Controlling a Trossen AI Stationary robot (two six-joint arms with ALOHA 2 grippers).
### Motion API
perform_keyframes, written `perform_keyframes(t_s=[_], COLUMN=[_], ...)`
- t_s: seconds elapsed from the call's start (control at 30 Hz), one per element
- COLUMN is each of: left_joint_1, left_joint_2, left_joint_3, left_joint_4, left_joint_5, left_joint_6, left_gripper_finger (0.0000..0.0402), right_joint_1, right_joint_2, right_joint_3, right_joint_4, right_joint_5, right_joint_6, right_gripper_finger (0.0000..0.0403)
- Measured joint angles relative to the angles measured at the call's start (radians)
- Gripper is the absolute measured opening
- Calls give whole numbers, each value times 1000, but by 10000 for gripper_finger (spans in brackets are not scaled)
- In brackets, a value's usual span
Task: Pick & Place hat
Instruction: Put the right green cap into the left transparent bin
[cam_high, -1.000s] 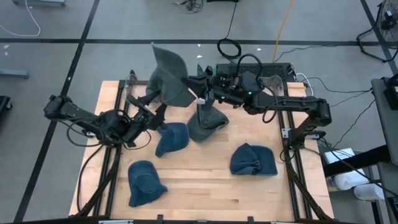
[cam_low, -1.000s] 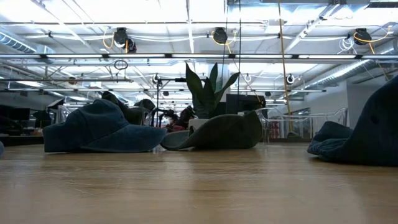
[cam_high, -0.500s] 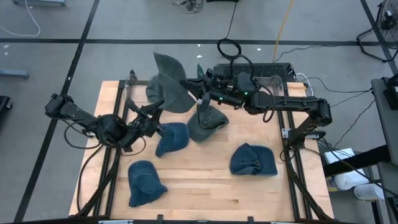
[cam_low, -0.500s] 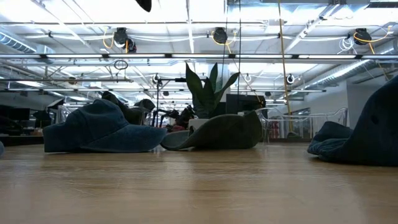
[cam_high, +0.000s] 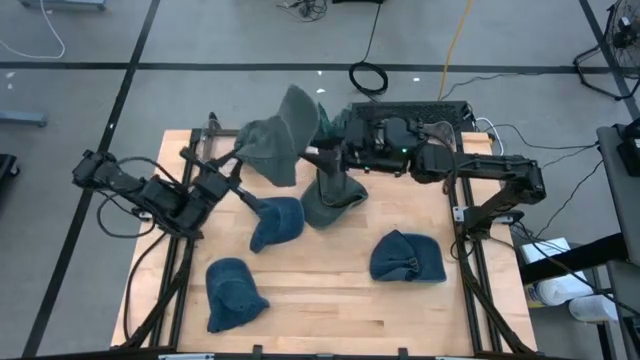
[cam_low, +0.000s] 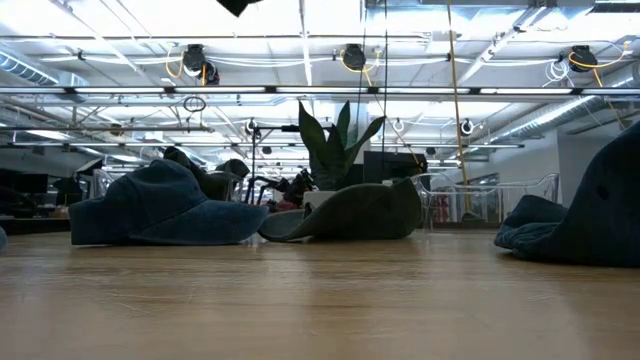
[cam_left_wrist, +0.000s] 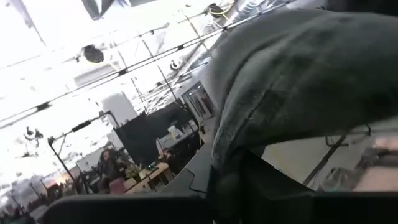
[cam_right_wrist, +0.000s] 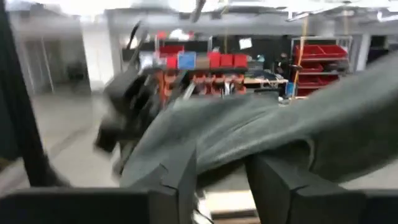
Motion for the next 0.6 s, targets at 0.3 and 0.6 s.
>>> perform_keyframes(t_s=[0.3, 0.6], left_joint_1=[82, 252], left_joint_2=[0, 6], left_joint_3=[131, 147], left_joint_4=[-20, -34], left_joint_5=[-81, -53], left_joint_6=[-80, 35], left_gripper_finger=[38, 38], right_joint_1=[105, 174], right_joint_2=[-85, -152], right_joint_3=[1, 1], right_joint_4=[-41, -39], right_joint_5=[2, 6], right_joint_6=[-301, -311], right_gripper_finger=[131, 130])
